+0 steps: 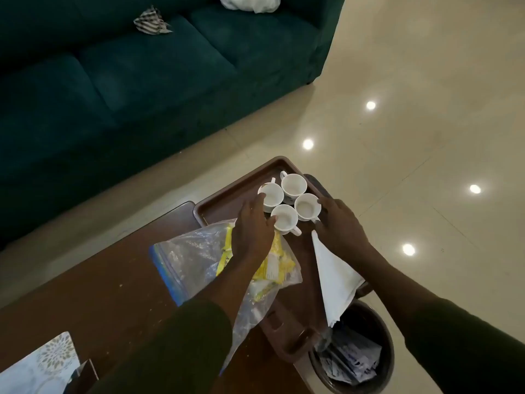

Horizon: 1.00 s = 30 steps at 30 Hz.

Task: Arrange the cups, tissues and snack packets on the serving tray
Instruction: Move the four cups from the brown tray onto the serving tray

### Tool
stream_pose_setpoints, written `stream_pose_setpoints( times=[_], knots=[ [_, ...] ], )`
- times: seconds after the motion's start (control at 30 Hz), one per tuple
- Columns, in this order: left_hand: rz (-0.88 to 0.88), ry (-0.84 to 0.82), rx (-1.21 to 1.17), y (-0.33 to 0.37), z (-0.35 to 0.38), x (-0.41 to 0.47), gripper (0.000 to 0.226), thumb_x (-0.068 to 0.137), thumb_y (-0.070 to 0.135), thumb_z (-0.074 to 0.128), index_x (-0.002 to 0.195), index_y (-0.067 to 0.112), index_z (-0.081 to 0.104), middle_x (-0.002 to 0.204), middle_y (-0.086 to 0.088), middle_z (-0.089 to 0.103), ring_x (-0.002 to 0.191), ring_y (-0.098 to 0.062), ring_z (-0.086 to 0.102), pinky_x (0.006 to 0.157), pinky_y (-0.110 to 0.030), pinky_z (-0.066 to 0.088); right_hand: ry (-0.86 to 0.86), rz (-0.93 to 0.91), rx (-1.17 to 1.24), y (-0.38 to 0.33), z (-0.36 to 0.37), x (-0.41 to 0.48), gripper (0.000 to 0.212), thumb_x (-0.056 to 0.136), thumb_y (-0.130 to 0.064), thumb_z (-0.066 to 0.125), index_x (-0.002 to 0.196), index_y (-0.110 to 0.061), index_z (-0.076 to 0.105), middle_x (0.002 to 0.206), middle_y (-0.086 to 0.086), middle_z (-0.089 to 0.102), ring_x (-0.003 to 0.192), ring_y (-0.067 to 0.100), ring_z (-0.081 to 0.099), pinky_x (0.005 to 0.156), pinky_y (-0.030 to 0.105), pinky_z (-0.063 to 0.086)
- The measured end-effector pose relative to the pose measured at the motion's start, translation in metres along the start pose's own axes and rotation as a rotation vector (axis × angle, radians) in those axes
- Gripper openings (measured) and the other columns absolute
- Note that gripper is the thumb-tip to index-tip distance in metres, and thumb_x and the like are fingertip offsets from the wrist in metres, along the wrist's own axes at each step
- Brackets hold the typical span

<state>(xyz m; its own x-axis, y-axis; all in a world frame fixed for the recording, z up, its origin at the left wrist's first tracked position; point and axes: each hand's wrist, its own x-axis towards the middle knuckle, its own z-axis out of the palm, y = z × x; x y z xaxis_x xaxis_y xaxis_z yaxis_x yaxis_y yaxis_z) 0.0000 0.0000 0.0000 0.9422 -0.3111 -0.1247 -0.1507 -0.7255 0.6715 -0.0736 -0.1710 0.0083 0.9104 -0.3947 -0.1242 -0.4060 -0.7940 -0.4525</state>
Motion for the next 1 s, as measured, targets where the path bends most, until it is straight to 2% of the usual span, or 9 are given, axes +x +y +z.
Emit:
stream_pose_setpoints(
  times=[0.1, 0.23, 0.33, 0.4, 0.53, 0.67, 0.8, 0.87, 1.0],
  knots=[
    [0.018, 0.003, 0.001, -0.003, 0.004, 0.014, 0.054, 0.088, 0.019, 0.069, 0.138, 0.022, 0.048, 0.135, -0.004, 0.054, 0.125, -0.026, 0.053, 0.093, -0.039, 0.050, 0.015, 0.031, 0.021, -0.003, 0.008, 0.004, 0.043, 0.087, -0.019, 0.057, 0.129, -0.013, 0.049, 0.130, 0.007, 0.058, 0.114, 0.026, 0.056, 0.091, 0.035, 0.048],
    [0.005, -0.001, 0.008, -0.002, 0.015, 0.017, 0.044, 0.086, 0.027, 0.070, 0.125, 0.016, 0.051, 0.126, -0.006, 0.055, 0.114, -0.028, 0.057, 0.082, -0.035, 0.047, 0.051, 0.097, 0.065, 0.001, 0.018, 0.008, 0.042, 0.088, -0.020, 0.056, 0.128, -0.012, 0.048, 0.129, 0.008, 0.057, 0.115, 0.027, 0.054, 0.092, 0.038, 0.047],
    [-0.024, -0.041, 0.016, 0.002, 0.030, 0.007, 0.052, 0.080, 0.037, 0.075, 0.119, 0.016, 0.048, 0.122, -0.008, 0.057, 0.109, -0.030, 0.058, 0.076, -0.035, 0.046, 0.048, 0.102, 0.128, 0.004, 0.021, 0.013, 0.040, 0.089, -0.020, 0.057, 0.128, -0.012, 0.049, 0.127, 0.007, 0.059, 0.113, 0.026, 0.057, 0.093, 0.039, 0.049],
    [-0.042, -0.070, 0.023, 0.004, 0.039, 0.003, 0.063, 0.075, 0.040, 0.079, 0.123, 0.018, 0.046, 0.123, -0.008, 0.057, 0.111, -0.031, 0.059, 0.077, -0.036, 0.047, 0.017, 0.094, 0.169, 0.006, 0.025, 0.017, 0.043, 0.090, -0.027, 0.058, 0.130, -0.013, 0.049, 0.127, 0.006, 0.061, 0.114, 0.025, 0.058, 0.094, 0.036, 0.049],
    [-0.035, -0.062, 0.066, 0.006, 0.052, 0.001, 0.070, 0.075, 0.030, 0.080, 0.132, 0.020, 0.040, 0.124, -0.010, 0.058, 0.112, -0.032, 0.059, 0.079, -0.042, 0.051, -0.048, 0.079, 0.185, 0.010, 0.028, 0.019, 0.061, 0.087, -0.033, 0.064, 0.140, -0.018, 0.039, 0.139, 0.002, 0.054, 0.124, 0.021, 0.053, 0.104, 0.041, 0.045],
    [0.040, -0.033, 0.114, -0.001, 0.056, 0.003, 0.054, 0.084, 0.013, 0.068, 0.130, 0.017, 0.039, 0.121, -0.010, 0.058, 0.108, -0.032, 0.059, 0.074, -0.044, 0.053, -0.016, 0.024, 0.174, 0.007, 0.031, 0.023, 0.064, 0.083, -0.038, 0.066, 0.139, -0.021, 0.039, 0.137, -0.002, 0.054, 0.121, 0.019, 0.054, 0.099, 0.039, 0.048],
    [0.061, -0.020, 0.089, -0.003, 0.056, 0.002, 0.051, 0.083, 0.025, 0.070, 0.126, 0.017, 0.043, 0.115, -0.008, 0.063, 0.103, -0.030, 0.061, 0.071, -0.042, 0.051, 0.008, 0.077, 0.181, 0.006, 0.035, 0.025, 0.059, 0.083, -0.046, 0.065, 0.132, -0.020, 0.045, 0.131, -0.001, 0.058, 0.116, 0.019, 0.057, 0.096, 0.036, 0.050],
    [0.080, -0.022, 0.086, -0.004, 0.055, -0.001, 0.053, 0.082, 0.032, 0.071, 0.127, 0.018, 0.046, 0.117, -0.005, 0.064, 0.105, -0.028, 0.061, 0.075, -0.041, 0.052, 0.024, 0.099, 0.181, 0.008, 0.034, 0.021, 0.056, 0.082, -0.047, 0.067, 0.127, -0.019, 0.049, 0.125, 0.000, 0.061, 0.110, 0.019, 0.059, 0.091, 0.033, 0.050],
    [0.175, -0.013, 0.100, -0.001, 0.051, -0.012, 0.062, 0.079, 0.039, 0.071, 0.135, 0.021, 0.051, 0.129, 0.001, 0.063, 0.115, -0.023, 0.060, 0.085, -0.037, 0.051, 0.112, 0.094, 0.184, 0.012, 0.021, 0.008, 0.054, 0.075, -0.055, 0.070, 0.115, -0.023, 0.052, 0.108, -0.006, 0.063, 0.090, 0.008, 0.056, 0.070, 0.014, 0.038]
  ],
)
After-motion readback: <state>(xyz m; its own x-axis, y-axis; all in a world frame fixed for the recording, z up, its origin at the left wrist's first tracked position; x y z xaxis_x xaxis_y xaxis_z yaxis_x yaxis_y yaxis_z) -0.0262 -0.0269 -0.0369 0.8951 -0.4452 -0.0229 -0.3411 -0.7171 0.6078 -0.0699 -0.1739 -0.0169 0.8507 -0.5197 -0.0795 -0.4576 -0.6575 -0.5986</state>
